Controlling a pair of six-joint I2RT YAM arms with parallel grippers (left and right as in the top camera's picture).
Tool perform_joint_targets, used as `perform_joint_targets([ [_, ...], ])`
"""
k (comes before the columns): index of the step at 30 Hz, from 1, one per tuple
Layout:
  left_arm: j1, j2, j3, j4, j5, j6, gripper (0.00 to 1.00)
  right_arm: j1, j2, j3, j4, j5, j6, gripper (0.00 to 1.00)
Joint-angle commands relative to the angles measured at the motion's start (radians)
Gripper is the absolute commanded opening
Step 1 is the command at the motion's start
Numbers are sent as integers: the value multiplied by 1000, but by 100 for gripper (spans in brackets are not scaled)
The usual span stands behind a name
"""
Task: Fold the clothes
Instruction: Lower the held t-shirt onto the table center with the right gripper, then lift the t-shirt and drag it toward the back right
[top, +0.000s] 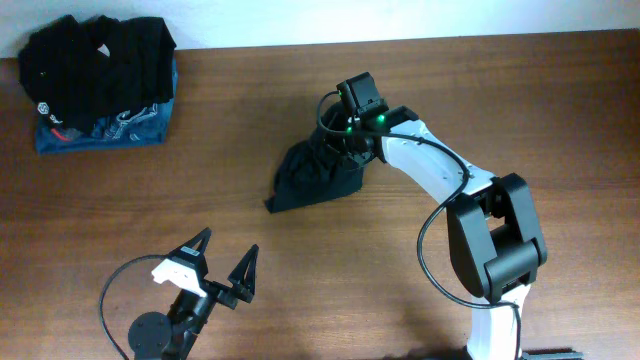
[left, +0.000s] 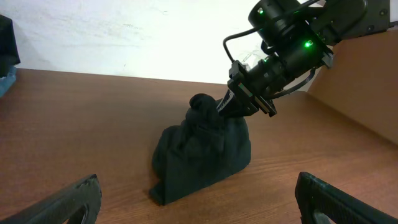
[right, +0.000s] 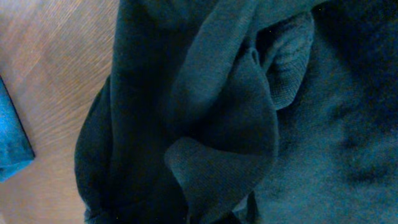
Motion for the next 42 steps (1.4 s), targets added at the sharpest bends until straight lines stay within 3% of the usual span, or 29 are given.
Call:
perform_joint_targets([
  [1,-6,4,-5,-3,18,-6,99,2,-19,36,6,2,-109,4],
  [11,-6,4,-5,-3,18,-6,99,-19,-203,60,1,41,-354,4],
  [20,-6,4,-5,-3,18,-6,99,-125,-369,60,32,228,-351,4],
  [28,-6,4,-5,-4,18,-6,99,-193,-401,79,44,246,-354,4],
  [36,-6,4,-5,-3,18,-6,99,-282,-428,107,-11,570,-368,4],
  [42,-6,4,-5,-4,18,-6,99,-360,-387,106,-115,594,-367,4],
])
